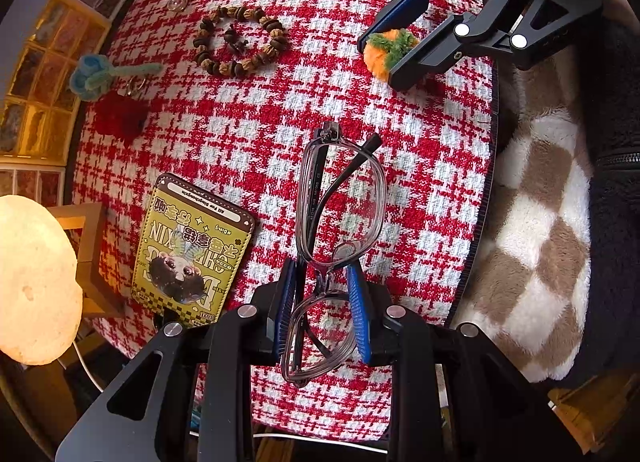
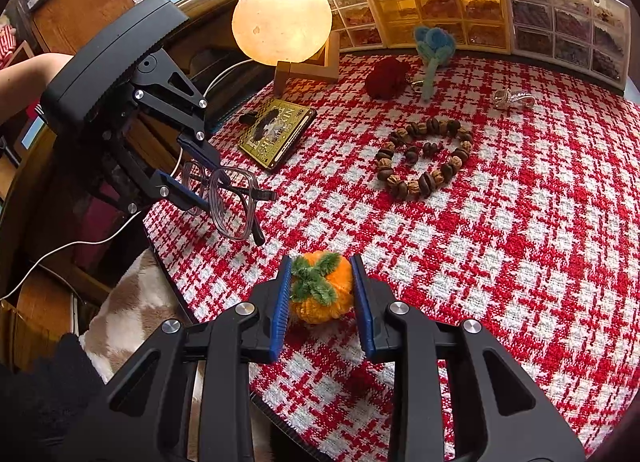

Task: Organize jewelry
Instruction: 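Lift the eyeglasses with left tool while right tool lifts the pumpkin toward the blue box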

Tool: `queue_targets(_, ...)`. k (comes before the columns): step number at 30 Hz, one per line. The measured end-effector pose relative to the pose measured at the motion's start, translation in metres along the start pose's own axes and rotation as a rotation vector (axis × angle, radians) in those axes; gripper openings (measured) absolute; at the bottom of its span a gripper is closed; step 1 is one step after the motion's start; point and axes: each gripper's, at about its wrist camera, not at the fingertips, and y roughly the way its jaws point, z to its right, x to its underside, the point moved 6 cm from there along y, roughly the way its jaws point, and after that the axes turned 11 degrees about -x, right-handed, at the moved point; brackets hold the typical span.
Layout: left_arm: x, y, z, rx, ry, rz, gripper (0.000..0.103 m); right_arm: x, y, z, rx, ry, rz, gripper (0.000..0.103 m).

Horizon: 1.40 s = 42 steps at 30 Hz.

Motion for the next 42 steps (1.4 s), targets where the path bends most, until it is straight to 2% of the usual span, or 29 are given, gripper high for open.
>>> queue_targets(6,0.000,-0.019,-0.007,-0.002,-0.006,0.017,0.027,-0.013,-0.014,0.002,0.016,-0.010,0.036,0.029)
queue_targets(20,-0.026,-0.068,-0.053,-0.123,-0.013,0.073,0.027,-0.052,-0.040,0.013,0.044,-0.026,0.105,0.029)
queue_targets(31,-0.045,-0.094,-0.085,-0.180,-0.027,0.098,0.027,-0.095,-0.060,0.015,0.046,-0.035,0.165,0.029)
queue_targets(42,-0.072,-0.136,-0.147,-0.246,-0.035,0.136,0.027,-0.143,-0.103,0.030,0.080,-0.045,0.237,0.029)
